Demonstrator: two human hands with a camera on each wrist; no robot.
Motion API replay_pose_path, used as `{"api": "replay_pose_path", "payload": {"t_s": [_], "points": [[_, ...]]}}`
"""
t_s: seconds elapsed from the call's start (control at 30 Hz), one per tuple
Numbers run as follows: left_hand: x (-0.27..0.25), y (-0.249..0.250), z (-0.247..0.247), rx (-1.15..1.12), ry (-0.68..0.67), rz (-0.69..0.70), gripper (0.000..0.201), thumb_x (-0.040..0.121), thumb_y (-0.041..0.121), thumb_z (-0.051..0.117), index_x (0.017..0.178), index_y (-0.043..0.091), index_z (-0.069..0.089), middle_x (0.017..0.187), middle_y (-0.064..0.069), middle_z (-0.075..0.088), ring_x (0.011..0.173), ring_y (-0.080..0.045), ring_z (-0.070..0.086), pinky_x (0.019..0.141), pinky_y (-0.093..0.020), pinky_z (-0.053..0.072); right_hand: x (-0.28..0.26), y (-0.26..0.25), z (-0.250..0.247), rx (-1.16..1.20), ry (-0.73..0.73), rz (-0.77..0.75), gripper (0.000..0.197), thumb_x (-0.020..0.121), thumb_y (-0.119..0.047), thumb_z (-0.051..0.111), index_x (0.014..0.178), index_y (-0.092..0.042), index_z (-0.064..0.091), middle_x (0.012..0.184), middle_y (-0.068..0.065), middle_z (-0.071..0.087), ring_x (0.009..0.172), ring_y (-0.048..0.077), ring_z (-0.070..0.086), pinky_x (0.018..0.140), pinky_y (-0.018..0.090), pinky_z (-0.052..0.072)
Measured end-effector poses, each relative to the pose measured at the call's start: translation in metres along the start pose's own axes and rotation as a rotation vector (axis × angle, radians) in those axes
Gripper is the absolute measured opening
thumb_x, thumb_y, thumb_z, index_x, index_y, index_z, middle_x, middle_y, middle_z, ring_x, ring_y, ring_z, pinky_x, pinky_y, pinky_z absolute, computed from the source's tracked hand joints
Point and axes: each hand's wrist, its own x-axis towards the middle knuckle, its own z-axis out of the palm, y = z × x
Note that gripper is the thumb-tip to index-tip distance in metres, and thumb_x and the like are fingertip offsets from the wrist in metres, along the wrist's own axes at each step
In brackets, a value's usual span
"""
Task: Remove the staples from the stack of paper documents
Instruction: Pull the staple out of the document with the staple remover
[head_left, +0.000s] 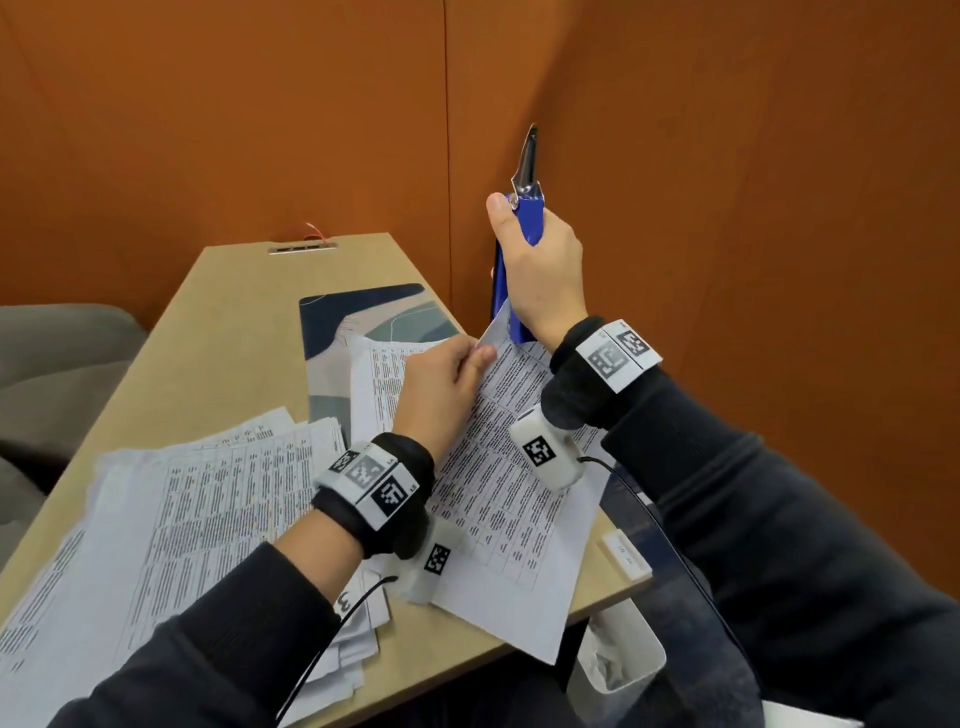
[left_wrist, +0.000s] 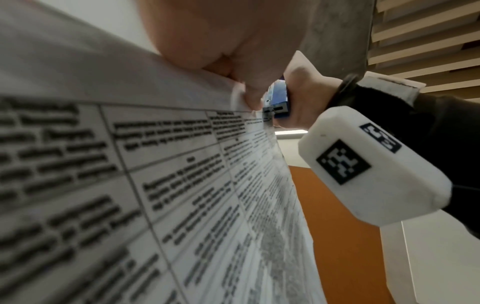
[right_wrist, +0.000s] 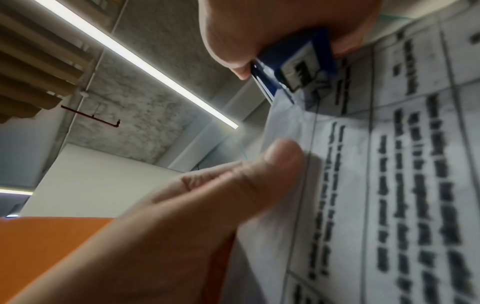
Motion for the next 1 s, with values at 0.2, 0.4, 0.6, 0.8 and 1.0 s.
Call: {"api": "replay_pose_path", "payload": {"t_s": [0.2, 0.4, 0.6, 0.8, 1.0], "points": [[-0.003, 0.01, -0.004, -0.205, -0.094, -0.123, 0.053, 0.078, 0.045, 0.072, 0.119, 0.019, 0.05, 0.11, 0.013, 0.059, 0.1, 0.001, 0.054, 0.081, -0.013, 0.042, -0.008, 0.003, 0.003, -0.034, -0.055, -0.033, 0.041, 0.099, -0.038, 0.052, 0.062, -0.023, 0.042, 0.056, -0.011, 0.043, 0.052, 0.006, 0.041, 0.057, 0.023, 0.036], [0.002, 0.01, -0.002, -0.2, -0.055, -0.077, 0.04, 0.081, 0.042, 0.071, 0.11, 0.017, 0.059, 0.099, 0.006, 0.067, 0.091, -0.004, 0.061, 0.075, -0.016, 0.046, -0.016, 0.001, 0.01, 0.042, -0.066, 0.018, 0.038, 0.097, -0.04, 0.055, 0.064, -0.024, 0.045, 0.059, -0.006, 0.05, 0.059, 0.021, 0.055, 0.063, 0.034, 0.046], [0.002, 0.001, -0.001, -0.237, 0.005, -0.059, 0.03, 0.083, 0.032, 0.071, 0.106, 0.016, 0.06, 0.095, 0.006, 0.068, 0.087, -0.003, 0.062, 0.074, -0.016, 0.049, -0.028, 0.02, 0.01, 0.019, -0.213, 0.122, 0.04, 0.091, -0.041, 0.065, 0.063, -0.018, 0.047, 0.057, -0.006, 0.049, 0.05, 0.005, 0.045, 0.052, 0.013, 0.04], [0.004, -0.001, 0.002, -0.223, -0.021, -0.07, 0.029, 0.085, 0.03, 0.068, 0.107, 0.014, 0.057, 0.092, 0.003, 0.066, 0.081, -0.005, 0.06, 0.068, -0.014, 0.047, -0.024, 0.027, 0.016, 0.077, -0.168, 0.137, 0.042, 0.092, -0.04, 0.063, 0.062, -0.015, 0.046, 0.055, -0.006, 0.046, 0.05, 0.008, 0.044, 0.053, 0.017, 0.039], [-0.001, -0.043, -0.009, -0.022, -0.484, -0.338, 0.039, 0.09, 0.005, 0.053, 0.125, 0.019, 0.04, 0.115, -0.004, 0.061, 0.09, -0.012, 0.062, 0.07, -0.022, 0.05, -0.009, 0.053, 0.009, 0.167, 0.045, 0.364, 0.034, 0.093, -0.048, 0.057, 0.071, -0.023, 0.052, 0.064, -0.007, 0.053, 0.06, 0.013, 0.053, 0.068, 0.034, 0.049]]}}
